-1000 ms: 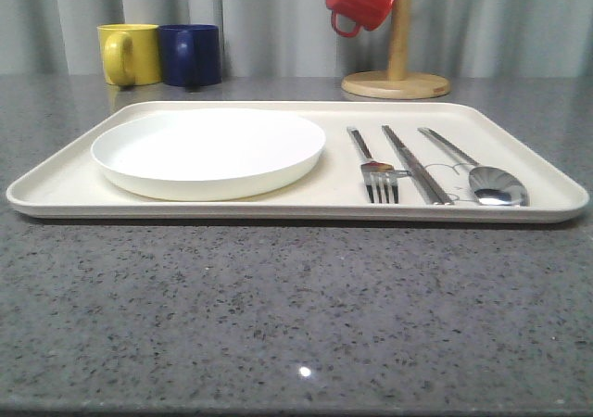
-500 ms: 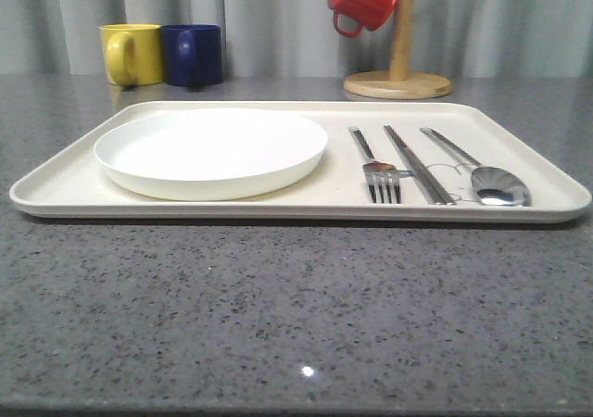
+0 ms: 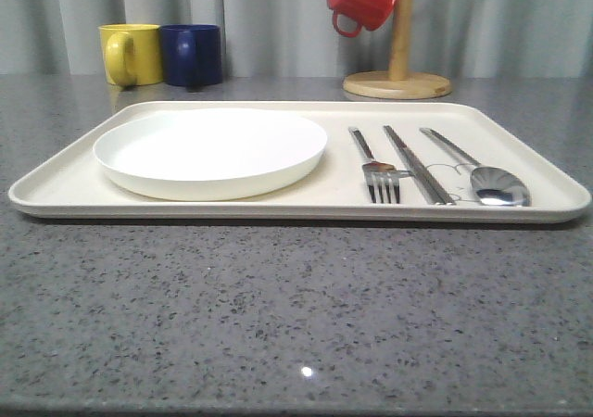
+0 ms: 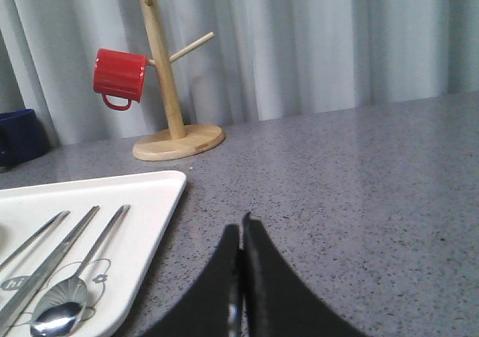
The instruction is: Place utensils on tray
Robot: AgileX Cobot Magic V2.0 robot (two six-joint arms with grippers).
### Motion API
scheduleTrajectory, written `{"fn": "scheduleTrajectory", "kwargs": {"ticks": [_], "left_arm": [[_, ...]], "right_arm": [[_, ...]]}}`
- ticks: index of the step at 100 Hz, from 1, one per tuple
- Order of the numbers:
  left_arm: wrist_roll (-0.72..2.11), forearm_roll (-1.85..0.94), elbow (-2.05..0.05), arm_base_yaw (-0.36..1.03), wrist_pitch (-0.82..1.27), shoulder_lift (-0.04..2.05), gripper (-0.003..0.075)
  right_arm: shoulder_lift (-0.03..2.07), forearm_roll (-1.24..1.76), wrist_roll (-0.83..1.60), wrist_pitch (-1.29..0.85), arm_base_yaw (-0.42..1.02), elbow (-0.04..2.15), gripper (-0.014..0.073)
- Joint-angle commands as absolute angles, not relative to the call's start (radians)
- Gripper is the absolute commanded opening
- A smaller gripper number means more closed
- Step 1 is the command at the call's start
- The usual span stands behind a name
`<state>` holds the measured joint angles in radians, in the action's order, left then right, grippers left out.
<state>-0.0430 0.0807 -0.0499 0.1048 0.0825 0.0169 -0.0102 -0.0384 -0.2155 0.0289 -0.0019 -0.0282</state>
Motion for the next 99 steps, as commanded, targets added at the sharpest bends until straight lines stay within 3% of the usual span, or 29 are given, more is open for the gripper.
{"fn": "scheduleTrajectory", "kwargs": {"ticks": [1, 23, 99], "left_arm": [[-0.053, 0.081, -0.034, 0.097, -0.013, -0.019, -0.0018], [-0.053, 0.081, 0.039, 0.079, -0.093, -0.037, -0.0018], [-0.053, 0.081, 0.039, 0.079, -0.085, -0.037, -0.0018]], "right_arm": [[-0.031, -0.04, -0.209, 0.114, -0.008, -0.01, -0.0078], [-0.031, -0.04, -0.209, 0.115, -0.008, -0.01, -0.0078], [-0.031, -0.04, -0.209, 0.115, -0.008, -0.01, -0.0078]]}}
